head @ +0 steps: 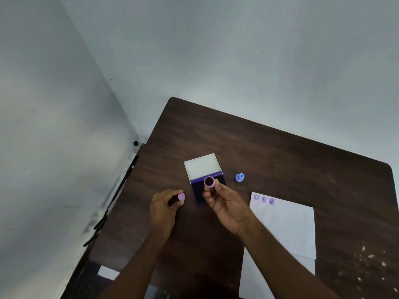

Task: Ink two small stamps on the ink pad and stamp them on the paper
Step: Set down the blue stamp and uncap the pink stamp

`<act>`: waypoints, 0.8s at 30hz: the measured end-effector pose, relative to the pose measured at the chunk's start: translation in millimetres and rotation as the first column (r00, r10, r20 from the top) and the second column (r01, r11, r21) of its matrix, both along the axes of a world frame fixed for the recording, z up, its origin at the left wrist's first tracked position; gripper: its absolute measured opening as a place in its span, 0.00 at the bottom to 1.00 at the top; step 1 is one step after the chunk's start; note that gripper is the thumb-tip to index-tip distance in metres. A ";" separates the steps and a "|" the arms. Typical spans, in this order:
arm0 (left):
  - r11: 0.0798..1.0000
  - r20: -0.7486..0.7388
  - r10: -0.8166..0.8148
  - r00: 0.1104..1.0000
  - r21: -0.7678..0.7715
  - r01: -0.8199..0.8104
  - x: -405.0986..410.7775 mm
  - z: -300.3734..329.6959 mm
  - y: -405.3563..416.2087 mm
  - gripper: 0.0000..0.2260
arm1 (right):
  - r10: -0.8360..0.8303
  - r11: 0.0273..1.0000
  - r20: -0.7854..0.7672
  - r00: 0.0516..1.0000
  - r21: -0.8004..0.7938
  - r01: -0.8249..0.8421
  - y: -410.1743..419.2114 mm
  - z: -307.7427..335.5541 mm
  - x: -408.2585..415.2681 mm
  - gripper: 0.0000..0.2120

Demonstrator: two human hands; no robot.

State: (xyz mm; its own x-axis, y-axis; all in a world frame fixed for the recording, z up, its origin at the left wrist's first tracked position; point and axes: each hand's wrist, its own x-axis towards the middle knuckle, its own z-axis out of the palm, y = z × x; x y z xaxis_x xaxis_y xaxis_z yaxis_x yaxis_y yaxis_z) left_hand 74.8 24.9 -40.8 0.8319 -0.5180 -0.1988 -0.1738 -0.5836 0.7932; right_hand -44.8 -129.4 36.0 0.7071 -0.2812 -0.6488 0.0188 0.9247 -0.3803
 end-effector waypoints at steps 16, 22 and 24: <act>0.937 -0.097 -0.187 0.977 -0.316 0.148 -7.2 67.8 -35.1 0.20 | -0.051 0.997 0.032 0.998 0.057 0.050 0.8 -16.4 -0.6 0.13; 0.931 -0.032 -0.173 0.984 -0.330 0.153 -13.4 69.1 -43.3 0.15 | -0.028 0.997 0.072 0.997 0.072 0.023 3.2 -18.1 0.8 0.13; 0.934 -0.004 -0.168 0.986 -0.320 0.158 -14.2 68.0 -43.1 0.15 | -0.025 0.998 0.062 0.998 0.066 0.020 2.9 -17.0 1.8 0.13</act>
State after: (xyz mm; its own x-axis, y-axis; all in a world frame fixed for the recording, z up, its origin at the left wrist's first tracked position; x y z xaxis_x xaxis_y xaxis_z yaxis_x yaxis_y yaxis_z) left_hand 60.6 -18.2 27.3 0.7271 -0.6860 -0.0259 -0.2176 -0.2660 0.9391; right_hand -42.9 -126.5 19.0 0.7411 -0.2563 -0.6205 0.0619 0.9464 -0.3169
